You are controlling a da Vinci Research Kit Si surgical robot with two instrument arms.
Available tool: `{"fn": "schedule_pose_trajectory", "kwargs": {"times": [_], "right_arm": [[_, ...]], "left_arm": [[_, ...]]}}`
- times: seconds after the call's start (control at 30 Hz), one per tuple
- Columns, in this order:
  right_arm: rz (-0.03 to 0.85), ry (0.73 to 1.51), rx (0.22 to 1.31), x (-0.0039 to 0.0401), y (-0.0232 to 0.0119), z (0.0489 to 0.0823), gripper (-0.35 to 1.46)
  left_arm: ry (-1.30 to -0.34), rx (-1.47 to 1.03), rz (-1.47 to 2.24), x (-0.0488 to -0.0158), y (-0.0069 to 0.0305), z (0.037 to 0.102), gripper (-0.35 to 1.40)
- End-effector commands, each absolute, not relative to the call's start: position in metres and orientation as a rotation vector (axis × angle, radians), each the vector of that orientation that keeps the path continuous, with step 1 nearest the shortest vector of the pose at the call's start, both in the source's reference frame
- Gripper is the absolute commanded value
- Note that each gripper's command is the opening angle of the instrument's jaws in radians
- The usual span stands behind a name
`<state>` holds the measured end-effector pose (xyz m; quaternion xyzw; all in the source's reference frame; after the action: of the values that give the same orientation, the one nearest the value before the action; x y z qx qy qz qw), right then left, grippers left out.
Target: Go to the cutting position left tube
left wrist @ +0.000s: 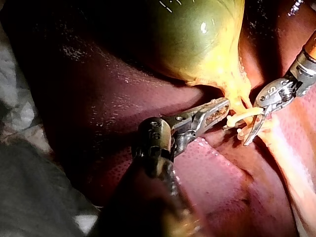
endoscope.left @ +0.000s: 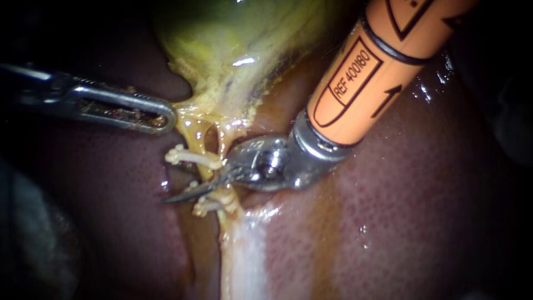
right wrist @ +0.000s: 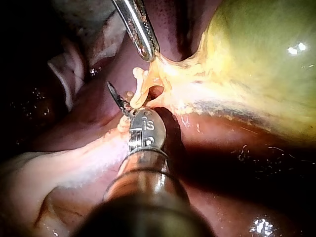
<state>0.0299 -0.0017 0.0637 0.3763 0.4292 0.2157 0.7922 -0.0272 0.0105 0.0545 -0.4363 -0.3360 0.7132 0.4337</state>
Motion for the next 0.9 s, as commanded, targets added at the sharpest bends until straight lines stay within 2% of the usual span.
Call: {"fn": "schedule_pose_trajectory", "kwargs": {"times": [0.03, 0.4, 0.9], "right_arm": [[0.464, 0.923, 0.810, 0.0299, -0.0017, 0.0636, 1.06], [0.456, 0.928, 0.815, 0.0277, -0.0018, 0.0633, 1.16], [0.481, 0.932, 0.774, 0.0188, -0.0004, 0.0610, 1.23]], "left_arm": [[-0.836, -1.087, 1.777, -0.0272, 0.0105, 0.0546, -0.35], [-0.837, -1.087, 1.778, -0.0271, 0.0105, 0.0546, -0.35], [-0.839, -1.088, 1.778, -0.0268, 0.0105, 0.0547, -0.35]]}}
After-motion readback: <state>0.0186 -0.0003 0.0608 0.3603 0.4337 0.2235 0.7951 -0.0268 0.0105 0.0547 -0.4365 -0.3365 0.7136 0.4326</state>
